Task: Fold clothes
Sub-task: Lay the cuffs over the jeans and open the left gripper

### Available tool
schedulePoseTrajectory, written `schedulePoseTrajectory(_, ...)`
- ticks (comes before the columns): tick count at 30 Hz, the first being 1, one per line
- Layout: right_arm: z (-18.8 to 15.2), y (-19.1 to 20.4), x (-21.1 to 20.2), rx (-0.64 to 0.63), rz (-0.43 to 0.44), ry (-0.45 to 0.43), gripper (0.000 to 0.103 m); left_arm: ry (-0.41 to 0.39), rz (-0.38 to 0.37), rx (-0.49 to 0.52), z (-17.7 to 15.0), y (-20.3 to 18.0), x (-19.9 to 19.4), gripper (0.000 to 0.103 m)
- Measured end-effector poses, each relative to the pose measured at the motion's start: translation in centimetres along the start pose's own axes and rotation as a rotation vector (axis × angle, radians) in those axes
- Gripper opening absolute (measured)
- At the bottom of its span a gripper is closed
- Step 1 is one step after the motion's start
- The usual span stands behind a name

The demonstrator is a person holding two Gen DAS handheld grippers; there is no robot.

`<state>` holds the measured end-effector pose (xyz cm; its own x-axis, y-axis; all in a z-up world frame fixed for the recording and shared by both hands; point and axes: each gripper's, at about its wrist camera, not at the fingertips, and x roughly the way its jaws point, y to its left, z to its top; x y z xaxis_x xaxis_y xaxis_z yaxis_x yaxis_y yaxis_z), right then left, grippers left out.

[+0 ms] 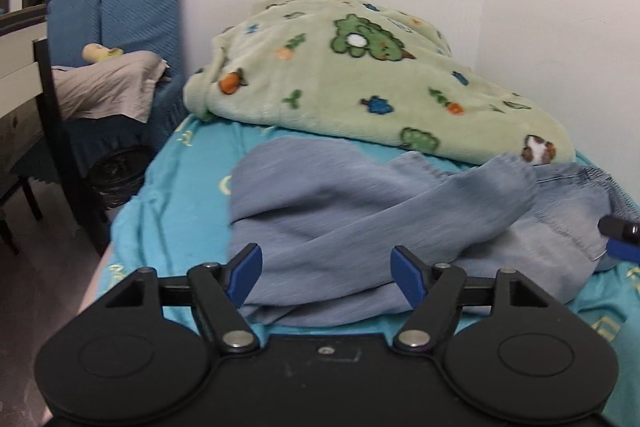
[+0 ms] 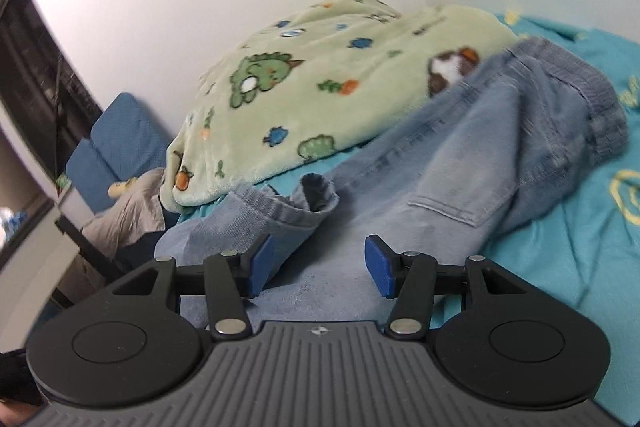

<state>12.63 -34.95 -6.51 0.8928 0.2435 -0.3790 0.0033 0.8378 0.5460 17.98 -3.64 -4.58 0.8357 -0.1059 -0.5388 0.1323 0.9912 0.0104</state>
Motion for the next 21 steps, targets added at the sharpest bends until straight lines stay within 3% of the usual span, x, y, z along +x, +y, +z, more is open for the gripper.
schedulePoseTrajectory(4,-0.1,0.8,1.7,-0.049,0.046,0.004,0.055,0.003,0.032,0.009,-1.0,1.8,0.1,0.070)
schedulePoseTrajectory(6,0.6,1.1,2.5,-0.051,0.071,-0.021,0.061,0.007,0.045,0.013,-1.4,2.5,0.3,0.070)
schedulePoseTrajectory(12,3.2,1.3,5.4,-0.019,0.094,-0.053,0.069,0.058,0.068,-0.002,-2.4,3.1,3.8,0.070)
schedulePoseTrajectory(15,3.6,1.1,7.0,0.020,0.127,-0.045,0.073,0.080,0.092,-0.023,-2.7,3.6,5.3,0.070)
schedulePoseTrajectory(21,2.8,2.4,9.8,-0.023,0.147,-0.013,0.073,0.083,0.095,-0.061,-3.0,4.4,6.4,0.077)
